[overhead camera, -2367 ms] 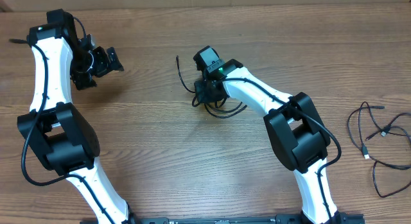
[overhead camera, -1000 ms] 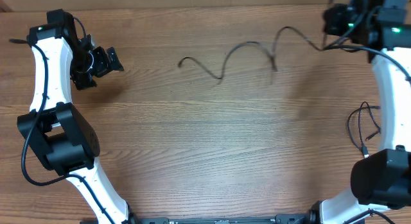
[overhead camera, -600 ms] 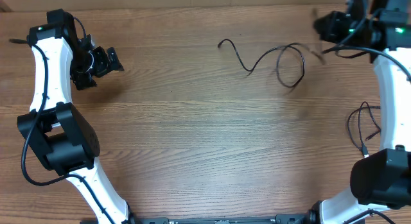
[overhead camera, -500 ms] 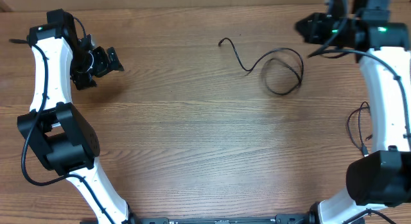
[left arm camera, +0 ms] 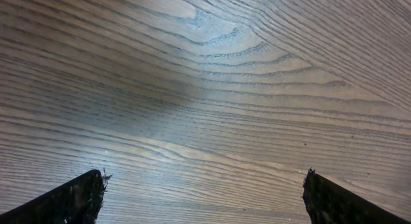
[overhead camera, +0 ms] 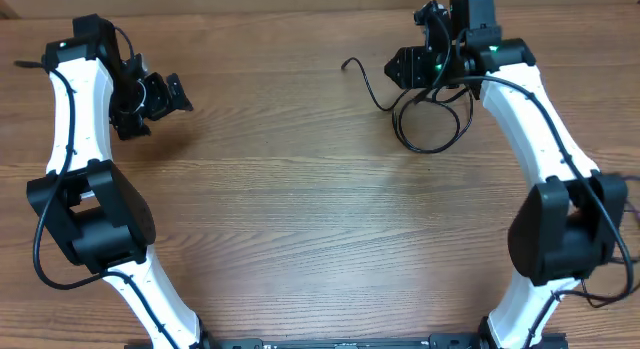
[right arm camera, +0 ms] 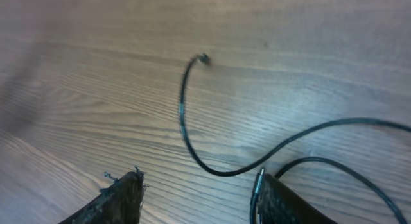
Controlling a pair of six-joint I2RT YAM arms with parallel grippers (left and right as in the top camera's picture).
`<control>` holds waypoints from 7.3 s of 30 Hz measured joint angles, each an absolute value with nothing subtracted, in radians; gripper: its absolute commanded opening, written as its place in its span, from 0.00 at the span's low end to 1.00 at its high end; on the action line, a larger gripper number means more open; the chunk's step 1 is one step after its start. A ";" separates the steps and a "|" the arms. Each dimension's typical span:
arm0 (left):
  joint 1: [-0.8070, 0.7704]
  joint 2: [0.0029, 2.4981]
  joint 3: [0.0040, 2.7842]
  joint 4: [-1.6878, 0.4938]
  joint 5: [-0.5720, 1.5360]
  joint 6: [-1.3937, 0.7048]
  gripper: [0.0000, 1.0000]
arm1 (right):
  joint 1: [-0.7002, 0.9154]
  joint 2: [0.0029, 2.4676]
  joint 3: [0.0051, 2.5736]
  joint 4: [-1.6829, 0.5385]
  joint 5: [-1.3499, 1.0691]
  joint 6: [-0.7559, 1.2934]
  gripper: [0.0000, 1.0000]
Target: Untangle cables
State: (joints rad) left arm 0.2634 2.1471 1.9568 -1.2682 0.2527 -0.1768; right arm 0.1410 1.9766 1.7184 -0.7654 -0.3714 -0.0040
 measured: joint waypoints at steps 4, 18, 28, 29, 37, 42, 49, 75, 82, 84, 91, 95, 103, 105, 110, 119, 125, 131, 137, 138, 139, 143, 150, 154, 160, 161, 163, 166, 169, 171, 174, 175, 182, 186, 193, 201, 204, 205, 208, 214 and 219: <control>0.263 2.147 1.957 -1.269 0.253 -0.177 1.00 | 0.146 2.074 1.718 -0.762 -0.410 -0.003 0.69; 0.263 2.147 1.957 -1.268 0.252 -0.177 1.00 | 0.235 2.177 1.714 -0.628 -0.452 -0.002 0.51; 0.263 2.147 1.957 -1.268 0.253 -0.177 1.00 | 0.235 2.178 1.715 -0.637 -0.428 0.038 0.05; 0.263 2.147 1.957 -1.268 0.253 -0.177 0.99 | 0.231 2.178 1.716 -0.638 -0.463 0.052 0.04; 0.263 2.147 1.957 -1.268 0.253 -0.177 1.00 | 0.112 2.170 1.770 -0.789 -0.668 0.402 0.04; 0.262 2.147 1.957 -1.268 0.253 -0.177 1.00 | 0.056 2.169 1.766 -0.993 -0.464 0.581 0.14; 0.262 2.147 1.957 -1.268 0.252 -0.177 0.99 | 0.058 2.168 1.613 -0.949 -0.332 0.682 0.15; 0.262 2.147 1.957 -1.268 0.252 -0.177 1.00 | 0.092 2.125 1.607 -1.113 0.018 0.632 0.57; 0.262 2.147 1.957 -1.268 0.252 -0.177 1.00 | 0.093 2.125 1.533 -1.065 0.083 0.631 0.56; 0.262 2.147 1.957 -1.268 0.252 -0.177 1.00 | 0.093 2.125 1.522 -1.050 0.091 0.630 0.55; 0.262 2.147 1.957 -1.268 0.252 -0.177 1.00 | 0.095 2.098 1.471 -0.984 0.087 0.633 0.19; 0.262 2.147 1.957 -1.268 0.252 -0.177 1.00 | 0.099 2.098 1.470 -0.980 0.087 0.631 0.14; 0.262 2.147 1.957 -1.267 0.252 -0.177 1.00 | 0.096 2.124 1.547 -1.106 0.083 0.503 0.04; 0.262 2.147 1.957 -1.268 0.252 -0.177 1.00 | 0.093 2.137 1.622 -1.145 0.047 0.442 0.04; 0.262 2.147 1.957 -1.268 0.252 -0.177 1.00 | 0.092 2.139 1.806 -1.165 -0.011 0.344 0.04; 0.262 2.147 1.957 -1.267 0.252 -0.177 1.00 | -0.027 2.139 1.885 -1.108 -0.044 0.319 0.04; 0.262 2.147 1.957 -1.268 0.252 -0.177 0.99 | -0.213 2.139 1.885 -1.106 -0.049 0.337 0.04; 0.262 2.147 1.957 -1.268 0.252 -0.177 1.00 | -0.384 2.139 1.885 -1.094 -0.048 0.367 0.04; 0.262 2.147 1.957 -1.268 0.252 -0.177 1.00 | -0.524 2.139 1.885 -1.156 -0.048 0.387 0.04; 0.262 2.147 1.957 -1.268 0.252 -0.177 1.00 | -0.533 2.139 1.885 -1.155 -0.049 0.388 0.04; 0.262 2.147 1.957 -1.268 0.252 -0.177 1.00 | -0.546 2.139 1.885 -1.151 -0.048 0.388 0.04; 0.262 2.147 1.957 -1.268 0.252 -0.177 1.00 | -0.588 2.139 1.885 -1.084 -0.048 0.379 0.04; 0.262 2.147 1.957 -1.268 0.252 -0.177 1.00 | -0.588 2.139 1.885 -1.060 -0.049 0.363 0.54; 0.262 2.147 1.957 -1.268 0.252 -0.177 1.00 | -0.588 2.139 1.885 -1.070 -0.049 0.352 0.85; 0.262 2.147 1.957 -1.268 0.252 -0.177 1.00 | -0.588 2.139 1.880 -1.061 -0.047 0.350 0.96; 0.262 2.147 1.957 -1.268 0.252 -0.177 0.99 | -0.588 2.139 1.877 -1.058 -0.046 0.350 0.98; 0.262 2.147 1.957 -1.268 0.252 -0.177 1.00 | -0.588 2.139 1.876 -1.056 -0.046 0.352 1.00; 0.262 2.147 1.957 -1.268 0.252 -0.177 1.00 | -0.587 2.139 1.876 -1.036 -0.064 0.351 1.00; 0.262 2.147 1.957 -1.268 0.252 -0.177 0.99 | -0.584 2.139 1.876 -1.003 -0.145 0.327 1.00; 0.262 2.147 1.957 -1.268 0.252 -0.177 1.00 | -0.572 2.139 1.876 -0.988 -0.215 0.281 1.00; 0.262 2.147 1.957 -1.268 0.252 -0.177 1.00 | -0.550 2.139 1.876 -0.986 -0.252 0.228 1.00; 0.262 2.147 1.957 -1.268 0.252 -0.177 1.00 | -0.539 2.139 1.876 -0.985 -0.262 0.208 1.00; 0.262 2.147 1.957 -1.268 0.252 -0.177 0.99 | -0.455 2.139 1.876 -0.976 -0.295 0.123 1.00; 0.262 2.147 1.957 -1.268 0.252 -0.177 1.00 | -0.438 2.139 1.876 -0.972 -0.229 0.115 1.00; 0.262 2.147 1.957 -1.268 0.252 -0.177 1.00 | -0.436 2.139 1.869 -0.763 -0.125 0.167 1.00; 0.262 2.147 1.957 -1.267 0.252 -0.177 1.00 | -0.400 2.139 1.869 -0.739 -0.289 0.146 1.00; 0.262 2.147 1.957 -1.268 0.252 -0.177 1.00 | -0.350 2.139 1.869 -0.816 -0.333 0.074 1.00; 0.262 2.147 1.957 -1.267 0.252 -0.177 0.99 | -0.336 2.139 1.869 -0.836 -0.333 0.058 1.00; 0.262 2.147 1.957 -1.268 0.252 -0.177 1.00 | -0.305 2.139 1.869 -0.918 -0.294 0.028 1.00; 0.262 2.147 1.957 -1.268 0.252 -0.177 1.00 | -0.308 2.139 1.869 -1.017 -0.235 0.004 1.00; 0.262 2.147 1.957 -1.267 0.252 -0.177 0.99 | -0.309 2.139 1.869 -1.018 -0.228 0.000 1.00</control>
